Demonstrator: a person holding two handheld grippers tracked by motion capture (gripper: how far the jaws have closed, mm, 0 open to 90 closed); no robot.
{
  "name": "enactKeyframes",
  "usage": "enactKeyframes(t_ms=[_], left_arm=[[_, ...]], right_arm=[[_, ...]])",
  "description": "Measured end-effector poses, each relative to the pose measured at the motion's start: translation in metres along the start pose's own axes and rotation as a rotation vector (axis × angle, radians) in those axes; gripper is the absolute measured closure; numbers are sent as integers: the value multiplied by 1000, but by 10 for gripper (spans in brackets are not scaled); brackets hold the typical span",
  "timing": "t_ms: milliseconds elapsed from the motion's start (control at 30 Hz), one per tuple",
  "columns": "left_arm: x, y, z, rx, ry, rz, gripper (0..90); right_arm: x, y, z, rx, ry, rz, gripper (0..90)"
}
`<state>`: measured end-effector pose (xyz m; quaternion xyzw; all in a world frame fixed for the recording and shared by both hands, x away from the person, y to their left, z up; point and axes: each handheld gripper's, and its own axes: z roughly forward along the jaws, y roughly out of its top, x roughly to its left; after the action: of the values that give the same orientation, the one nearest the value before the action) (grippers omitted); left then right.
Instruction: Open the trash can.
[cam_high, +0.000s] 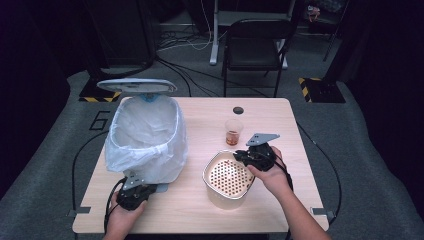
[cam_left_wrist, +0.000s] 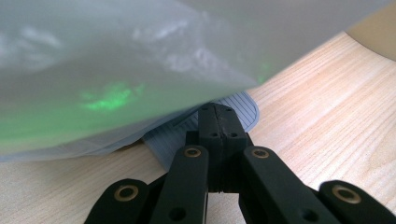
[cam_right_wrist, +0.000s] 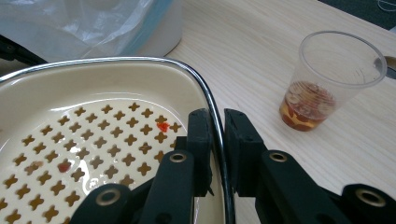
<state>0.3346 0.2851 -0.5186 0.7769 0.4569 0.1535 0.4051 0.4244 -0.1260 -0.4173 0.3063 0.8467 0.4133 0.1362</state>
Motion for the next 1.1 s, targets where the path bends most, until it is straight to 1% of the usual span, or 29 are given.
enactKeyframes(t_ms=[100, 133, 167, 200, 333, 400, 467, 567, 667, 733, 800, 867, 900, 1033, 1067, 1100], left_arm=[[0, 0, 0, 0, -1, 1, 900], [0, 0, 0, 0, -1, 1, 900], [0, 0, 0, 1, -1, 1, 900], [0, 0, 0, 0, -1, 0, 900], [0, 0, 0, 1, 0, -3, 900], [0, 0, 0, 1, 0, -3, 900], [0, 0, 0, -5, -2, -3, 900], [0, 0, 0, -3, -2, 0, 900], [0, 0, 0, 0, 1, -2, 900], [0, 0, 0, -1, 0, -1, 900], [0, 0, 0, 0, 0, -2, 900], [0, 0, 0, -6, -4, -4, 900], [1, 0, 0, -6, -4, -5, 900], [1, -1, 0, -6, -3, -3, 900], [1, -1, 0, -8, -3, -2, 900], [1, 0, 0, -12, -13, 17, 900]], right_arm=[[1, 3, 2, 5, 3, -1, 798], [1, 3, 2, 3, 6, -2, 775], [0, 4, 1, -8, 21, 4, 748], [1, 5, 0, -15, 25, 10, 735], [-2, 14, -13, -67, 29, 12, 689], [-6, 20, -19, -85, 13, 15, 686], [-11, 25, -22, -91, -2, 23, 682], [-21, 31, -24, -101, -30, 33, 681], [-31, 36, -19, -95, -67, 42, 671], [-38, 38, -14, -97, -87, 53, 648], [-45, 39, -8, -90, -108, 74, 624], [-53, 40, 0, -83, -122, 82, 598], [-56, 39, 4, -79, -129, 97, 584], [-67, 38, 18, -69, -158, 114, 555], [-69, 38, 21, -68, -164, 123, 555], [-70, 38, 25, -64, -172, 125, 555]])
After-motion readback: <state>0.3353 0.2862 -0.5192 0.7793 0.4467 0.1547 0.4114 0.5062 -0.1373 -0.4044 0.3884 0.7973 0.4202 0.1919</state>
